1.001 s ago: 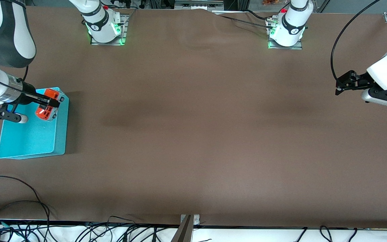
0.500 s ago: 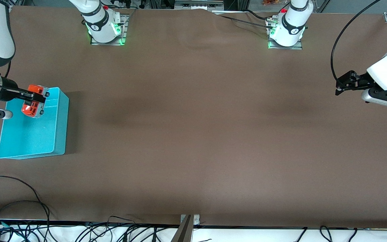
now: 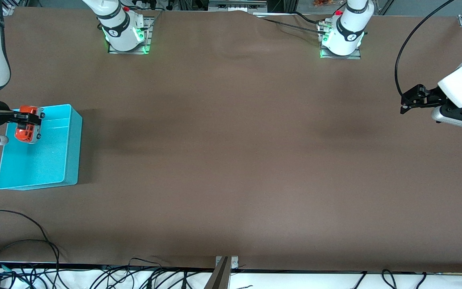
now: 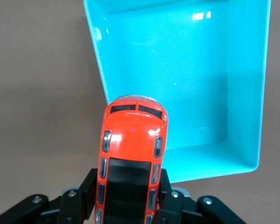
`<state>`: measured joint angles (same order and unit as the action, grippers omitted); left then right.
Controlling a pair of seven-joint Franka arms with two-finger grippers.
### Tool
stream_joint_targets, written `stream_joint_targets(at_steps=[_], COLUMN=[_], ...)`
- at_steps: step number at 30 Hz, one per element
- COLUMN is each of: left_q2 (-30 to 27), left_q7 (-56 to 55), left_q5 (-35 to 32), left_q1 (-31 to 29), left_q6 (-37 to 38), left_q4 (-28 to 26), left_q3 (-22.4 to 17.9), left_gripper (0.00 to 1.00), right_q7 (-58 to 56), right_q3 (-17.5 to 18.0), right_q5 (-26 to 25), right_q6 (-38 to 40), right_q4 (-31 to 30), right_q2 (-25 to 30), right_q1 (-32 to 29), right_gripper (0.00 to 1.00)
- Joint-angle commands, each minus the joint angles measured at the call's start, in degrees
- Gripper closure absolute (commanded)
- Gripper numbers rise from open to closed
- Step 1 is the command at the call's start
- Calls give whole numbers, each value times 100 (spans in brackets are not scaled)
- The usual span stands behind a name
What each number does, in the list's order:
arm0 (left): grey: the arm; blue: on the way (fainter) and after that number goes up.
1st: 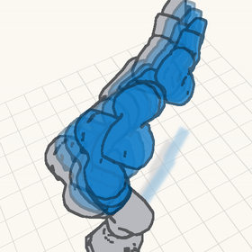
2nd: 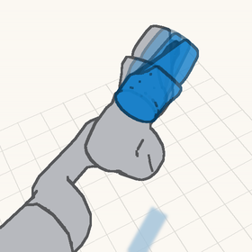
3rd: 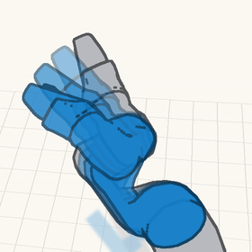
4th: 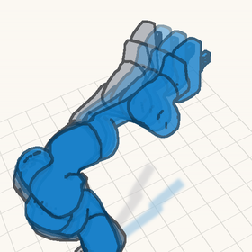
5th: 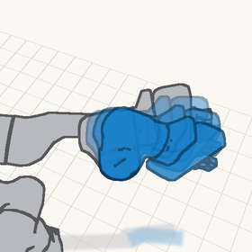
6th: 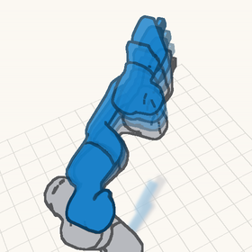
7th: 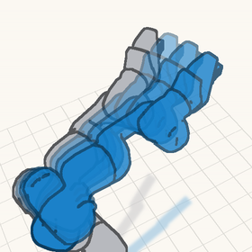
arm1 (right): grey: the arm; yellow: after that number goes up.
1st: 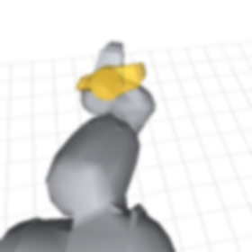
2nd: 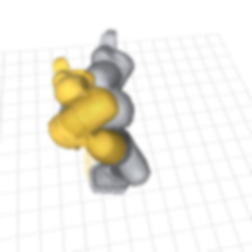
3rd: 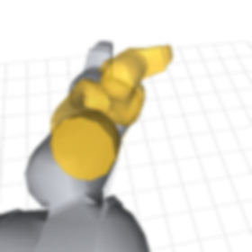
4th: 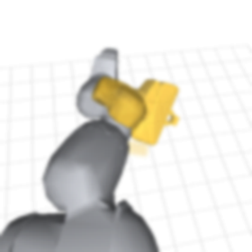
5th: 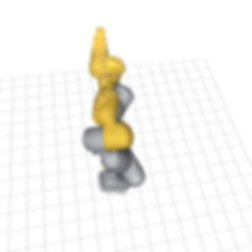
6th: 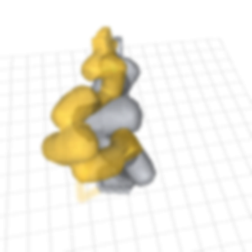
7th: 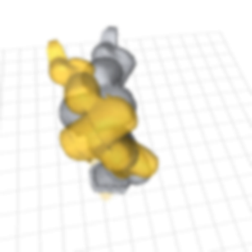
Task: Wind up bus and store in blue box
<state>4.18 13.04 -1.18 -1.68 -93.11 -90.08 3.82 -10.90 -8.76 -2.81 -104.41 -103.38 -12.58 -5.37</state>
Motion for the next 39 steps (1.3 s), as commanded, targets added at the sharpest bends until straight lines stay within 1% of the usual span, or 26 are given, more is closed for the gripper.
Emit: stream_joint_targets(at_steps=[1,5,8,11,14,31,39], left_q2=[109,144,144,144,144,153,153], left_q7=[-30,-12,-12,-21,-21,-21,-21], left_q5=[-154,-163,-154,-163,-163,-163,-163], left_q1=[28,10,10,28,28,19,36], left_q6=[162,162,162,162,162,162,162], left_q4=[228,237,237,237,237,237,246], left_q3=[-4,-13,-13,-4,-4,-13,-4], left_gripper=[0,0,0,0,0,0,0], right_q7=[-483,-711,-896,-923,-914,-879,-870], right_q3=[-196,-337,-425,-443,-443,-443,-460], right_q5=[-159,-168,-264,-370,-370,-396,-704], right_q6=[-272,-597,-852,-1159,-1371,-1415,-1599], right_q4=[90,108,117,82,64,82,55], right_q2=[-333,-614,-825,-983,-1115,-1678,-1897], right_q1=[-139,-157,-183,-271,-324,-394,-447], right_gripper=[100,100,100,100,100,100,100])
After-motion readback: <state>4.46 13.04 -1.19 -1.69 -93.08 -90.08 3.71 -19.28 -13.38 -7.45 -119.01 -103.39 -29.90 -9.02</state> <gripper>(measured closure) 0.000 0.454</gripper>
